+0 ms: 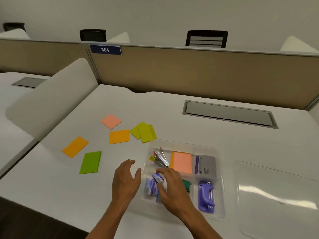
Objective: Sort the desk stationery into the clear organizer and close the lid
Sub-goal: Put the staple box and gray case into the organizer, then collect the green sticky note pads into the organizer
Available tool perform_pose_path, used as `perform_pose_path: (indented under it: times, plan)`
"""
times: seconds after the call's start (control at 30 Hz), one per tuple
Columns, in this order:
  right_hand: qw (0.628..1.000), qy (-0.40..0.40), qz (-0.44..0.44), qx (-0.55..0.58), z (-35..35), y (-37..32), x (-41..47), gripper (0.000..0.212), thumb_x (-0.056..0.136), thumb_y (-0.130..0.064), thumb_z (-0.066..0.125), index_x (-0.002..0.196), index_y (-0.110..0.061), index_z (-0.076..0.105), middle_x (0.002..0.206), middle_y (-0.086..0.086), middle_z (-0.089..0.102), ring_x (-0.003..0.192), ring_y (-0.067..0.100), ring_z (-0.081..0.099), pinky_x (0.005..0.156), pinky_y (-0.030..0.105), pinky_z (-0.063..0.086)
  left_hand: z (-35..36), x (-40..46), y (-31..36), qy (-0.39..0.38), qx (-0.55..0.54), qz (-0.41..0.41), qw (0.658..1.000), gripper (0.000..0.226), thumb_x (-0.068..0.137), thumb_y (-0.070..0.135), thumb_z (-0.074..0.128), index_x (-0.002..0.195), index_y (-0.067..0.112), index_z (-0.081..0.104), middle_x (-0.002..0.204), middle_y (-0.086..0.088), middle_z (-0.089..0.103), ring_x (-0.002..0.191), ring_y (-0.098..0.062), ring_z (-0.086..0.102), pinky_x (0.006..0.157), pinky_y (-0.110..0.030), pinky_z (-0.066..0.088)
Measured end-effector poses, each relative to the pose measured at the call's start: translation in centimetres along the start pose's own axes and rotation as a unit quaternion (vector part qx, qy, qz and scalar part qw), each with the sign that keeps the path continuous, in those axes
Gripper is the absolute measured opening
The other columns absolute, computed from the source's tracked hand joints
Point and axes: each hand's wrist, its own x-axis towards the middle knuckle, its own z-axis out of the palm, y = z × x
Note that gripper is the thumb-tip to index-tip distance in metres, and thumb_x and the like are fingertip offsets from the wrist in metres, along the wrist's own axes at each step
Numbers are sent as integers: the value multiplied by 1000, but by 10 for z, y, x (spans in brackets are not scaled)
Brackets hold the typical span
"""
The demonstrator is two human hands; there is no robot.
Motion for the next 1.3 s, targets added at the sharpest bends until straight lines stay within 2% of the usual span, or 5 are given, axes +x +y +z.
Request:
perform_pose_path:
  times: [0.4,0.63,0.9,1.17,1.3]
  plan:
    - [998,-12,-25,-54,42,-69,106,44,93,-26,58,135,-30,47,139,-6,46,128,13,41,100,16,20,-69,74,-121,7,47,-97,994,66,84,39,66,138,12,40,143,-15,40,126,-38,41,95,-54,45]
    - [988,-37,67,-130,64,-80,188,63,92,-24,60,148,-14,32,149,13,31,133,33,33,108,38,29,-70,116,-162,-45,115,-53,991,64,84,45,64,136,12,46,144,-13,41,127,-35,38,99,-48,39]
    - [953,-67,179,-233,83,-66,257,70,91,-26,59,148,-3,26,147,24,31,134,42,32,109,45,31,-79,158,-164,-124,151,-40,980,69,74,49,75,131,22,47,147,-10,27,121,-33,34,97,-41,42]
    - [927,47,305,-214,104,-56,287,83,85,-51,63,147,-10,26,139,18,40,130,39,36,104,48,35,-84,183,-165,-141,-51,-95,984,93,72,8,81,144,17,23,132,-18,44,118,-35,51,91,-41,48]
    - [912,53,300,-275,107,-52,294,77,83,-49,65,140,-8,33,134,17,43,125,37,39,98,45,39,-87,190,-175,-110,-91,-94,985,61,80,14,75,132,13,44,117,-18,61,101,-33,60,71,-34,48]
